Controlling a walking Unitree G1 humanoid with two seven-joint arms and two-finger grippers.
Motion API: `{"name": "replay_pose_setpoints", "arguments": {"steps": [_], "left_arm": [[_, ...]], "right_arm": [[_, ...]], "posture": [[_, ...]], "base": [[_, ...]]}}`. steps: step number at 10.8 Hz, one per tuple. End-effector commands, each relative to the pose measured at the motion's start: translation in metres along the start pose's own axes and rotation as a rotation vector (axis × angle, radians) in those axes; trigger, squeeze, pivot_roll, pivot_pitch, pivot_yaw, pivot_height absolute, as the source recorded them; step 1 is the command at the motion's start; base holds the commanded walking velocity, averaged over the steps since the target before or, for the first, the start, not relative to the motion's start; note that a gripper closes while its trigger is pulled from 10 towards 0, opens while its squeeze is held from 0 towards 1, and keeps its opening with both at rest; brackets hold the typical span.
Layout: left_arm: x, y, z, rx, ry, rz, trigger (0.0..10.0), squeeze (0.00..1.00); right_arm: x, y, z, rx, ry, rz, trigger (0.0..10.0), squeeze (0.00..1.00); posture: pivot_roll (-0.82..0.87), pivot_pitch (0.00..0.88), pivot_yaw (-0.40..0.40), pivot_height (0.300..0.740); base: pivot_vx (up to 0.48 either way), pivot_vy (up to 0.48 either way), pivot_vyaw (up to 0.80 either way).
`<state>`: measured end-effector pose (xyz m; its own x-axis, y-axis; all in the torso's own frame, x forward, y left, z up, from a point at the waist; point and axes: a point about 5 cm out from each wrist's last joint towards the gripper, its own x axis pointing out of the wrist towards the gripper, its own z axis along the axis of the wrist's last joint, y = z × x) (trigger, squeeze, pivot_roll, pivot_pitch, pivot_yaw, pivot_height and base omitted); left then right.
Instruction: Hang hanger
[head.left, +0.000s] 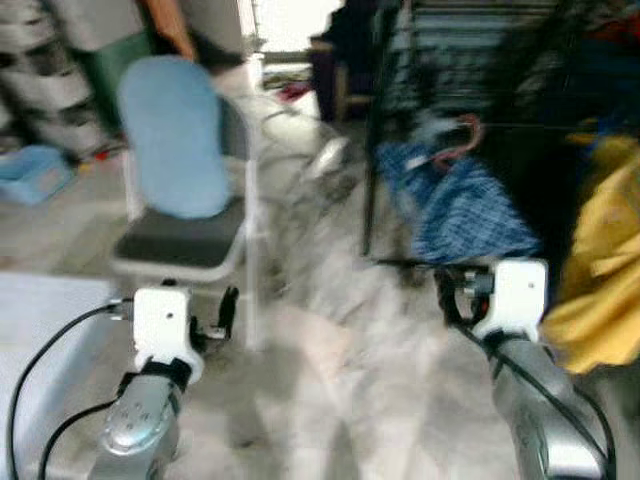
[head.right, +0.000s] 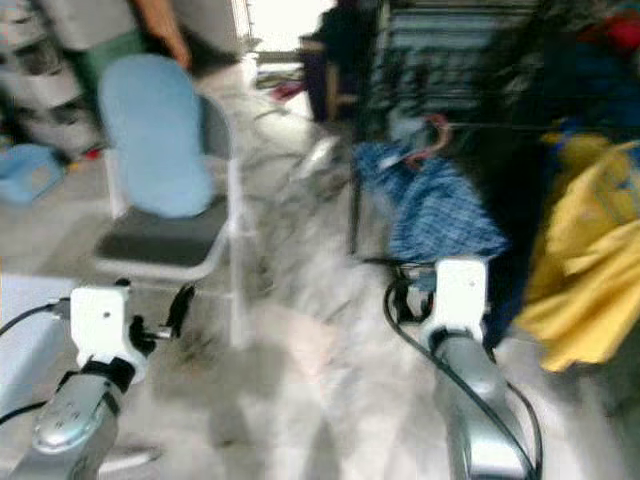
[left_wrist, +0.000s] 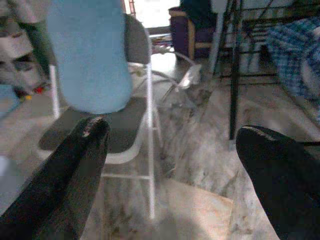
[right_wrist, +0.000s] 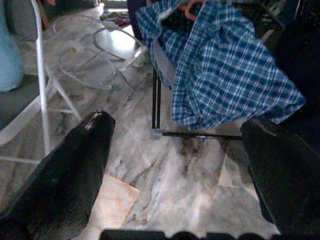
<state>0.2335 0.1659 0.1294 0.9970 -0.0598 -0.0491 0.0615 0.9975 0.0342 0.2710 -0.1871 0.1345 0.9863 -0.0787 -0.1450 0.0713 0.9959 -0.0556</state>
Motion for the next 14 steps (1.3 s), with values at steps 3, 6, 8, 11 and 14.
{"name": "replay_pose_setpoints", "arguments": {"steps": [3,6,8,11,14], "left_arm": [[0.003,-0.001,0.005,0.026,-0.014,-0.010,10.0,0.00],[0.005,-0.007,0.006,0.009,-0.020,-0.026,10.0,0.00],[0.008,-0.008,0.007,0.010,-0.066,-0.041,10.0,0.00],[0.011,-0.013,0.006,-0.040,-0.053,-0.066,10.0,0.00],[0.014,-0.020,0.007,-0.060,-0.068,-0.105,10.0,0.00]], "right_arm": [[0.003,0.008,-0.001,0.007,-0.016,-0.016,10.0,0.00],[0.003,0.012,0.004,0.048,-0.016,0.020,10.0,0.00],[0.003,0.014,0.005,0.031,-0.036,0.036,10.0,0.00],[0.005,0.020,0.009,-0.005,-0.052,0.059,10.0,0.00],[0.008,0.025,0.026,-0.007,-0.133,0.049,10.0,0.00]], "posture": [[-0.07,0.138,0.097,0.740],[-0.08,0.149,0.088,0.740],[-0.08,0.138,0.087,0.740],[-0.08,0.113,0.092,0.740],[-0.09,0.092,0.094,0.740]], "base": [[0.000,0.000,0.00],[0.000,0.000,0.00],[0.000,0.000,0.00],[0.000,0.000,0.00],[0.000,0.000,0.00]]}}
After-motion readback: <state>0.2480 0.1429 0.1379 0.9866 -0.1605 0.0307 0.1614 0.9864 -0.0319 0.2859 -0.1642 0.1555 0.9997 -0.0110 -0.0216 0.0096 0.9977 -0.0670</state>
